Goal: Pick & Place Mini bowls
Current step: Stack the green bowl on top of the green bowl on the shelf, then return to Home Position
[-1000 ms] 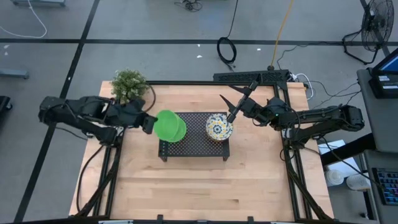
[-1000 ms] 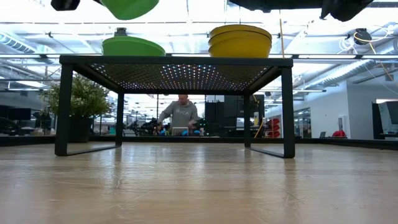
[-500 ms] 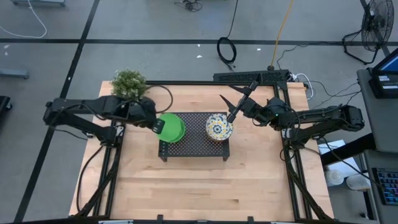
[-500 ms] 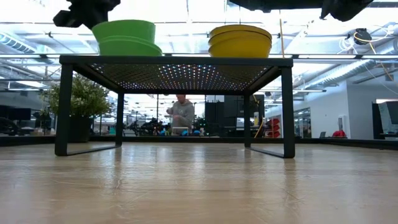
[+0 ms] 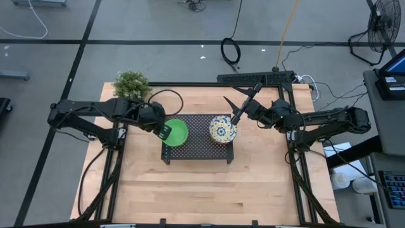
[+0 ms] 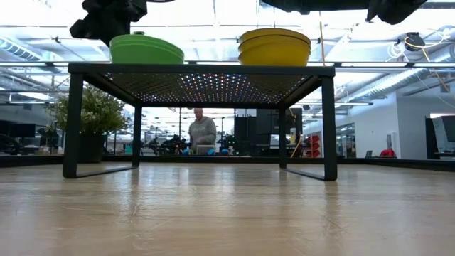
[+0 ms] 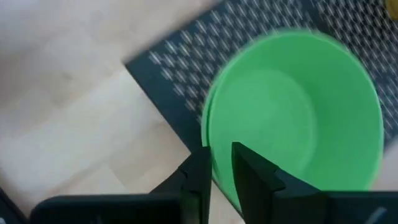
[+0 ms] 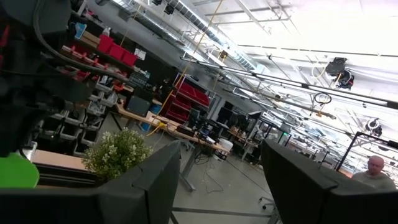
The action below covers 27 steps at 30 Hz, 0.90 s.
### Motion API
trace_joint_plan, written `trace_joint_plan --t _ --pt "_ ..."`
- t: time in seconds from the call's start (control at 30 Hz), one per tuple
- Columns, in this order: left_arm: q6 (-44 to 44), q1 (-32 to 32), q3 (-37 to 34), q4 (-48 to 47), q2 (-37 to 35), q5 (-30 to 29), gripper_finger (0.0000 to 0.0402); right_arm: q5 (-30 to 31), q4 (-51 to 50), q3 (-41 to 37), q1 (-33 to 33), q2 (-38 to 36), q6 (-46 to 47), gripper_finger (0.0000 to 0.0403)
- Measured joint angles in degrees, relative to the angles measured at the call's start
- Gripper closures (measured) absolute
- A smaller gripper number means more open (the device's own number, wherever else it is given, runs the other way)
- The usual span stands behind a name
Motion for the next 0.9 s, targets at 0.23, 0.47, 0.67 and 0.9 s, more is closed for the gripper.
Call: trace_joint_plan --t 0.23,0.47,0.67,0.9 --pt "1.0 0.6 0.0 5.0 -5.2 5.6 0.0328 0.0 0.0 0.0 0.0 0.0 0.0 0.0188" --pt "23.7 -5.1 0.0 22.0 -15.4 2.0 0.0328 0.0 -0.1 0.0 0.0 0.0 0.0 0.0188" --pt "38.2 -17.0 -9.9 30.0 -22.9 -16.8 0.0328 0.1 -1.2 0.0 0.0 0.0 0.0 0.0188" --pt "33.9 -19.9 -42.1 52.2 -37.3 -20.2 0.0328 -8.3 -6.3 0.1 -0.2 -0.3 7.7 0.0188"
